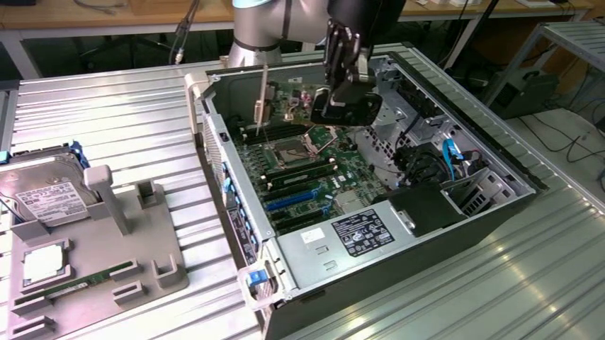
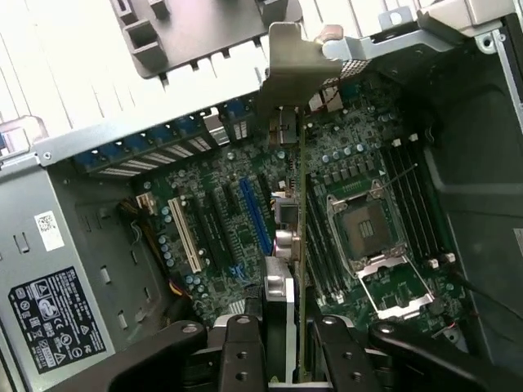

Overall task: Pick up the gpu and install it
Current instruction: 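Insert the gpu into the slot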

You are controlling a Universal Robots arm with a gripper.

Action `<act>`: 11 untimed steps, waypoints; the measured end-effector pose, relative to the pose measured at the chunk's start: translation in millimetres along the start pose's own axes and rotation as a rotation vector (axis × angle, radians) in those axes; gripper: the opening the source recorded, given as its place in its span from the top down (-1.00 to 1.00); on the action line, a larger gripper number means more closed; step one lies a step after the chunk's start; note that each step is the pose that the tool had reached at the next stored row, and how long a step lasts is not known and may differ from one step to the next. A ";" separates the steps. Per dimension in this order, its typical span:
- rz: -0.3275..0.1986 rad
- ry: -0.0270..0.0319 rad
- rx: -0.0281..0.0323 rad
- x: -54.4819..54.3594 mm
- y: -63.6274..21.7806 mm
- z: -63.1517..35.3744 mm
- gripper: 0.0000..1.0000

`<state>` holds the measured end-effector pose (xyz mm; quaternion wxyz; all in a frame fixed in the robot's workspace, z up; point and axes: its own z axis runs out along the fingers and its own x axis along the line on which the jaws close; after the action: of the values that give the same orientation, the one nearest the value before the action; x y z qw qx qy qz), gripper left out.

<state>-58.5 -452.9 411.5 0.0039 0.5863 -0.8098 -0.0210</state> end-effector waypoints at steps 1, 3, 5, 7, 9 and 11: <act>-0.026 0.0009 -0.0004 -0.1 -0.3 0.3 0.44; -0.092 0.0035 -0.0016 -0.3 -0.9 1.1 0.44; -0.164 0.0063 -0.0029 -0.4 -1.4 2.0 0.44; -0.200 0.0076 -0.0030 -0.4 -1.5 2.4 0.44; -0.233 0.0084 -0.0015 -0.4 -1.6 3.0 0.44; -0.269 0.0096 -0.0007 -0.4 -1.5 3.8 0.44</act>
<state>-57.0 -452.8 407.6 0.0051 0.6897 -0.7238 -0.0188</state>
